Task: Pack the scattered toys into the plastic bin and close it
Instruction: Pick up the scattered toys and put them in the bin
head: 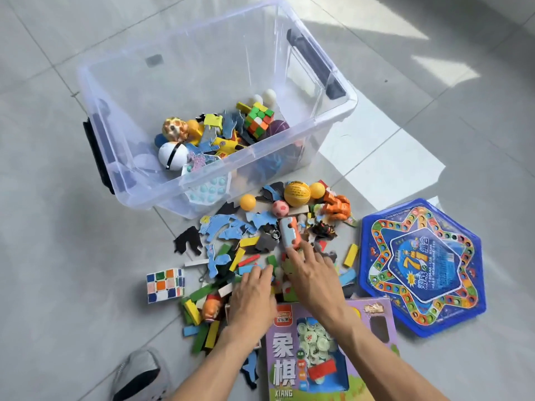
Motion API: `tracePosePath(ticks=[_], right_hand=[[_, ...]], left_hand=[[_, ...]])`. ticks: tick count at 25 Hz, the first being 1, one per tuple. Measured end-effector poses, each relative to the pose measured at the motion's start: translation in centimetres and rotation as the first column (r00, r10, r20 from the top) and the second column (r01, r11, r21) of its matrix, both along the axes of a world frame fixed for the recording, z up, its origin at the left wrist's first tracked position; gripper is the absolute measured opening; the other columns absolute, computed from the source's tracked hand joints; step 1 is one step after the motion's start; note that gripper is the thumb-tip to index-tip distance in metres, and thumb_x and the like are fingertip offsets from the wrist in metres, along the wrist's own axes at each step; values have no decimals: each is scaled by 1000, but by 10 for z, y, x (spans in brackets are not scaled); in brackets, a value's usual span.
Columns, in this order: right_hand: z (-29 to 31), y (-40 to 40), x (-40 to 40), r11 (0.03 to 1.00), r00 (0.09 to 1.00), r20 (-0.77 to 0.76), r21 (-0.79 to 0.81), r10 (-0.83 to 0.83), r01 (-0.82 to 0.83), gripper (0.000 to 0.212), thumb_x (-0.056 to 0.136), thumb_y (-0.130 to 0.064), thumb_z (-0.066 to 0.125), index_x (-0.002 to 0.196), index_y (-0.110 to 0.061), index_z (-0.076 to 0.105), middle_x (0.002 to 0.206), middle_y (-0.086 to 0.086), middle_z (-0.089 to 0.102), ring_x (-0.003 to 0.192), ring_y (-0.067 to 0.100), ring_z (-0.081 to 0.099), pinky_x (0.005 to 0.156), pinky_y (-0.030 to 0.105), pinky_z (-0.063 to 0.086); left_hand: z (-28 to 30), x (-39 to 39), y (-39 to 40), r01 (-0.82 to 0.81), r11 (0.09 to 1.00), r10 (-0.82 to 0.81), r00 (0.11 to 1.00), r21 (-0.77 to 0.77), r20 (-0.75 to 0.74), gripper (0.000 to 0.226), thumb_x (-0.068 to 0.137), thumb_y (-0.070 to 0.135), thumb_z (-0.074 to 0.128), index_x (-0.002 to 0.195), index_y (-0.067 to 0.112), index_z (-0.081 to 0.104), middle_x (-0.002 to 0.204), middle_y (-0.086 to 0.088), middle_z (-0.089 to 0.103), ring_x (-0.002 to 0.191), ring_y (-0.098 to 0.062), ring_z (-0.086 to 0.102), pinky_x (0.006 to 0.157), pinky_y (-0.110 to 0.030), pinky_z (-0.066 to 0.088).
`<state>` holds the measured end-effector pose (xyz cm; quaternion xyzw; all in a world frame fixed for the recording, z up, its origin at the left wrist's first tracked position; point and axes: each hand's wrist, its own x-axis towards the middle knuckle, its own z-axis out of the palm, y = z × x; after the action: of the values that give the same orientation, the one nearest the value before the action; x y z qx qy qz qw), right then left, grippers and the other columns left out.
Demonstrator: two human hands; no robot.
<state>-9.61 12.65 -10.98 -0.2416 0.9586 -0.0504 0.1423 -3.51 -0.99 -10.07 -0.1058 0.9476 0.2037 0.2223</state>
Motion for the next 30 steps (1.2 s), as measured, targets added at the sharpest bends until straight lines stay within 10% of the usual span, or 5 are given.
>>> tracePosePath(ticks=[11, 16, 20, 23, 30], right_hand=[[1, 4, -1, 958, 960, 212, -177, -185, 224, 14, 90, -23, 60, 93, -11, 53, 92, 8, 58, 79, 34, 61, 58, 37, 38], [22, 11, 12, 598, 670, 569, -349, -476, 721, 9, 83, -17, 72, 80, -18, 64, 69, 3, 64, 65, 22, 58, 56, 34, 44], [105, -5, -9, 229, 489, 800, -434, -347, 872, 4, 84, -14, 74, 86, -12, 71, 72, 11, 71, 59, 19, 64, 53, 34, 54], [192, -42, -72, 30, 610, 784, -611, -120, 791, 9, 86, -11, 71, 90, -3, 69, 71, 8, 70, 58, 18, 64, 55, 27, 55], [195, -35, -156, -22, 481, 800, -522, -359, 852, 43, 94, -38, 58, 129, -13, 52, 123, 8, 58, 99, 27, 64, 90, 39, 56]], left_hand=[[-1, -18, 18, -425, 821, 383, 905, 381, 184, 24, 89, 32, 62, 111, 36, 54, 115, 6, 59, 108, -19, 57, 87, -34, 48], [12, -19, 21, -471, 831, 469, 879, 297, 82, 20, 81, 19, 68, 87, 24, 50, 80, 6, 61, 64, -7, 56, 50, -23, 39], [74, -36, 11, -768, 147, 793, 468, 624, 390, 21, 74, 17, 73, 90, 18, 60, 78, 0, 72, 68, -19, 66, 64, -37, 59], [171, -80, -22, -426, -173, 775, 497, 888, 390, 15, 85, 8, 67, 98, 10, 58, 73, -4, 68, 64, -21, 66, 57, -25, 56], [212, -119, -41, -386, 165, 817, 569, 908, 93, 51, 91, 33, 62, 140, 29, 46, 133, 4, 55, 107, -20, 66, 78, -33, 59]])
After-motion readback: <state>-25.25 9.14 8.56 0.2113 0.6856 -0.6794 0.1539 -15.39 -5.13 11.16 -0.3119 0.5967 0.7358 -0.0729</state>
